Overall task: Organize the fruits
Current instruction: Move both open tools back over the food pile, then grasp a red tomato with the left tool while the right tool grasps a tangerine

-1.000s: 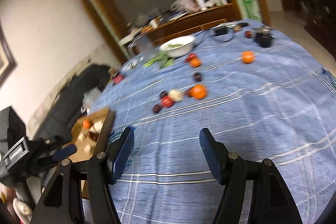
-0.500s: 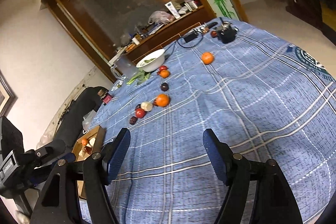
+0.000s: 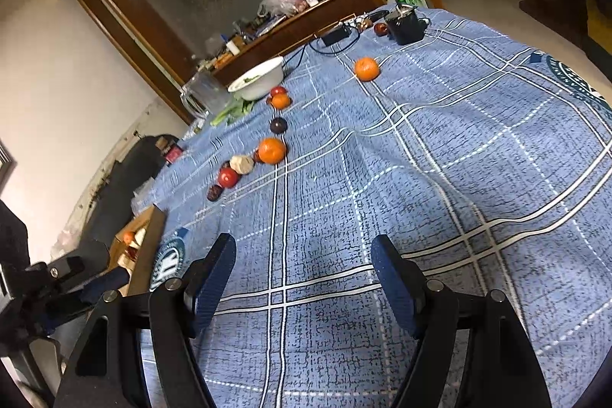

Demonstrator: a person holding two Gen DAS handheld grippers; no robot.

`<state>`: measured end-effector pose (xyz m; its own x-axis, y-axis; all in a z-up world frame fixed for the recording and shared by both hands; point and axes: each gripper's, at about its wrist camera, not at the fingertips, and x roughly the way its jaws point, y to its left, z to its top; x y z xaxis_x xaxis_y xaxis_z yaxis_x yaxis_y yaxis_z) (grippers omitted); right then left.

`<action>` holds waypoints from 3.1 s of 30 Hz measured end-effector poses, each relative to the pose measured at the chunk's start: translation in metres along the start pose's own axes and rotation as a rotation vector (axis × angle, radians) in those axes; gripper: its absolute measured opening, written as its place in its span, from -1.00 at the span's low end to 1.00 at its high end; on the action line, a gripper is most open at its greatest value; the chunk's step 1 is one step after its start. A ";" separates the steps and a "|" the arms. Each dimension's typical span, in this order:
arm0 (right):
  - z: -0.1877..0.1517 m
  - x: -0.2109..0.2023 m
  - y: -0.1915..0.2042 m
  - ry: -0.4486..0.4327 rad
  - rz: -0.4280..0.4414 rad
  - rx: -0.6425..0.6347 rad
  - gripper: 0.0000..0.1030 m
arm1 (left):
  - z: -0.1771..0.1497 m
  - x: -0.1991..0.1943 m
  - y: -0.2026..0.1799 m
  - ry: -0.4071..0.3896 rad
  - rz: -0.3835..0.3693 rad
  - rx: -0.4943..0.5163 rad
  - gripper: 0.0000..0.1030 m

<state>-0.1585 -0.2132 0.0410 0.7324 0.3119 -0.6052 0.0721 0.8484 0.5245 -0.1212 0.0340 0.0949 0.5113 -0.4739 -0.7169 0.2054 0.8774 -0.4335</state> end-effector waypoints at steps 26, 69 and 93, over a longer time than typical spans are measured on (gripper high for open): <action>-0.010 0.042 0.019 0.098 -0.101 -0.094 0.50 | 0.012 0.002 0.058 -0.042 -0.021 -0.073 0.71; 0.089 0.193 0.073 0.203 -0.089 -0.409 -0.29 | 0.058 0.063 0.081 0.016 0.147 0.013 0.08; 0.104 0.170 0.047 0.178 -0.031 -0.269 -0.29 | 0.110 0.141 0.059 -0.025 0.197 0.212 -0.07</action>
<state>0.0401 -0.1646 0.0254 0.6009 0.3343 -0.7261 -0.1064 0.9337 0.3418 0.0552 0.0275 0.0281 0.5788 -0.2930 -0.7610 0.2687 0.9496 -0.1612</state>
